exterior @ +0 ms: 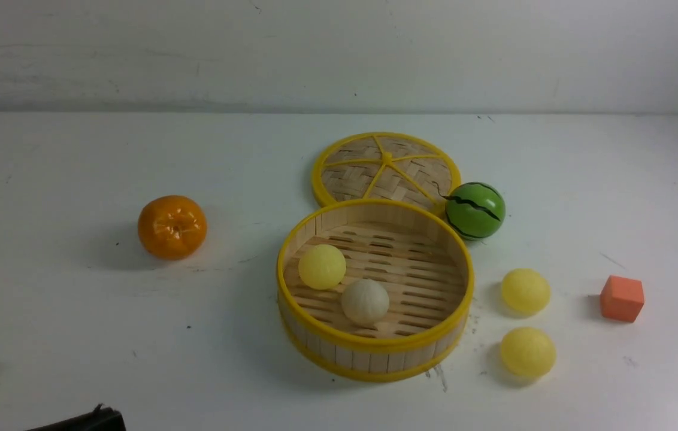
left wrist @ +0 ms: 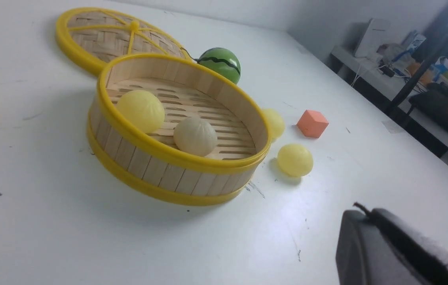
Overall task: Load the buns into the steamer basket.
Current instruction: Use the right arm to grab a steamed stuffed bun
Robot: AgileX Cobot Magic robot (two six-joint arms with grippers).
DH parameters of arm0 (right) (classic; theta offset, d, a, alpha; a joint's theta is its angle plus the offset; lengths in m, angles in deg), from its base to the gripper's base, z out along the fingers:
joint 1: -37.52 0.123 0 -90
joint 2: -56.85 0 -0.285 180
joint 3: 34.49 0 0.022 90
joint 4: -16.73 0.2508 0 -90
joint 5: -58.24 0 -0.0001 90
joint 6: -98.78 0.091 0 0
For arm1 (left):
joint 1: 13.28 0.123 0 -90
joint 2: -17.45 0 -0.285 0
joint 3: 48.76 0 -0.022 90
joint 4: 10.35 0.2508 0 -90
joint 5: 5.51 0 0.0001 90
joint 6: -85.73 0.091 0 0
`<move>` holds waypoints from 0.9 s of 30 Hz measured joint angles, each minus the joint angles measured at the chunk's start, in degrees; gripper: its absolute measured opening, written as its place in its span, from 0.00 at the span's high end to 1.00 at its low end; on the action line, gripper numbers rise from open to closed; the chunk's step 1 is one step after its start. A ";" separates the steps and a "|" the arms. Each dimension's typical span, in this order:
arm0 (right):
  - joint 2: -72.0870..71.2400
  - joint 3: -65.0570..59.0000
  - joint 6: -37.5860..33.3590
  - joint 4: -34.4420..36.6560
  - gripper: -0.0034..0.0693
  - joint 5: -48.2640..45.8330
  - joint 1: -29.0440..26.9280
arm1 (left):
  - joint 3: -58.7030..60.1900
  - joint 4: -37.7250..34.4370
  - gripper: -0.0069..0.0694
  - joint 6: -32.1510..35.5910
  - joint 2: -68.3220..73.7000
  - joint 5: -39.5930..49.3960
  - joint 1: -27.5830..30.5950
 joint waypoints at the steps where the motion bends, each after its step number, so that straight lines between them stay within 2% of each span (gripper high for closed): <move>1: 0.10 0.72 0.00 0.15 0.63 -0.42 0.00 | 0.00 0.00 0.93 0.00 0.00 -0.09 0.00; 2: 1.72 4.42 -0.92 0.14 0.63 -5.12 0.00 | 0.00 0.00 0.93 0.00 0.12 -0.33 0.00; 3: 2.10 5.08 -1.18 0.17 0.63 -5.12 0.00 | 0.00 0.00 0.93 0.00 0.18 -0.30 0.00; 6: 15.14 20.57 -8.66 -4.09 0.63 -26.23 0.00 | 0.00 0.00 0.93 0.00 0.78 -0.48 0.00; 7: 16.12 20.57 -9.09 -4.43 0.63 -26.23 0.00 | 0.00 0.00 0.93 0.00 0.77 -0.48 0.00; 8: 24.43 27.00 -12.01 -7.04 0.63 -35.19 0.00 | 0.00 0.00 0.93 0.00 0.95 -0.53 0.00; 11: 40.60 36.11 -14.82 -13.54 0.63 -45.28 0.00 | 0.00 0.00 0.93 0.00 1.52 -0.64 0.00; 12: 41.66 36.59 -14.93 -13.54 0.63 -45.61 0.00 | 0.00 0.00 0.93 0.00 1.56 -0.64 0.00; 15: 57.69 43.34 -17.53 -15.00 0.63 -47.44 0.48 | 0.00 0.00 0.93 0.00 1.61 -0.70 0.00; 18: 65.89 47.42 -19.58 -12.88 0.63 -46.33 3.22 | 0.00 0.00 0.93 0.00 1.61 -0.70 0.00; 19: 71.96 50.66 -20.72 -11.88 0.63 -44.45 6.36 | 0.00 0.00 0.93 0.00 1.61 -0.70 0.00; 27: 90.96 63.83 -16.60 -16.13 0.63 -42.09 15.67 | 0.00 0.00 0.93 0.00 1.61 -0.70 0.00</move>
